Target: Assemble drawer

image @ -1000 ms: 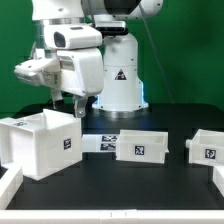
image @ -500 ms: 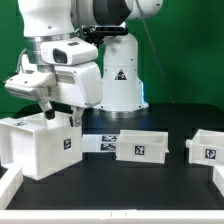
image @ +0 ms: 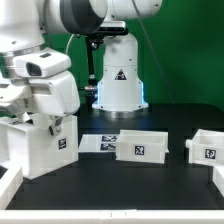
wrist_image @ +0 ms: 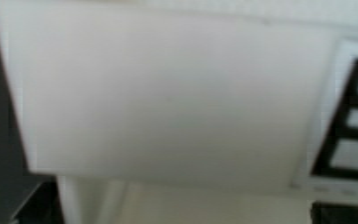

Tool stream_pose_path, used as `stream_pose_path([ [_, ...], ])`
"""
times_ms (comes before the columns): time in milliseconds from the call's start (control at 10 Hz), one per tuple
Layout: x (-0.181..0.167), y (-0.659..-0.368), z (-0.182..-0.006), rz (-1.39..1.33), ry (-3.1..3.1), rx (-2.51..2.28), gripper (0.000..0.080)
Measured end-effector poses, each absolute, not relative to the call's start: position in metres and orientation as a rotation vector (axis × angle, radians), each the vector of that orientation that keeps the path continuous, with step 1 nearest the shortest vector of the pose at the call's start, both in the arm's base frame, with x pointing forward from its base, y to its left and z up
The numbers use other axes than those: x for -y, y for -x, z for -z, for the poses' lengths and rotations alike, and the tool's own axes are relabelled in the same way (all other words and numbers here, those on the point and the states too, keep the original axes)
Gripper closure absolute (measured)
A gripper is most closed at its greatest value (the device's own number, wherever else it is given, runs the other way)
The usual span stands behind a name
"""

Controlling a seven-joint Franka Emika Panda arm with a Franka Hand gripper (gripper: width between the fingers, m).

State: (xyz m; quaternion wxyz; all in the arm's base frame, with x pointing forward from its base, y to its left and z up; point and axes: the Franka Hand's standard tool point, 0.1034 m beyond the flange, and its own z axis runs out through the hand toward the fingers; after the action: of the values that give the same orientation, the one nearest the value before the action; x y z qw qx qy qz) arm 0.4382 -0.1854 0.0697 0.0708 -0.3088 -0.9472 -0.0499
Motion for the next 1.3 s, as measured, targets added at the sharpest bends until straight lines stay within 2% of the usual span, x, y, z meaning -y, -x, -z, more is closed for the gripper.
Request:
stream_pose_path([
  [400,0.177,-0.445,-0.055,0.103,1.067,2.762,0.0149],
  [600,0.181,-0.443,-0.055,0.095,1.073,2.759,0.0393],
  [700,0.182,-0.442,-0.054,0.091,1.071,2.760,0.0393],
  [800,0.182,-0.442,-0.054,0.090,1.072,2.759,0.0577],
  [900,0.182,-0.442,-0.054,0.090,1.073,2.759,0.0713],
  [1300,0.185,-0.441,-0.055,0.076,1.061,2.764,0.0741],
])
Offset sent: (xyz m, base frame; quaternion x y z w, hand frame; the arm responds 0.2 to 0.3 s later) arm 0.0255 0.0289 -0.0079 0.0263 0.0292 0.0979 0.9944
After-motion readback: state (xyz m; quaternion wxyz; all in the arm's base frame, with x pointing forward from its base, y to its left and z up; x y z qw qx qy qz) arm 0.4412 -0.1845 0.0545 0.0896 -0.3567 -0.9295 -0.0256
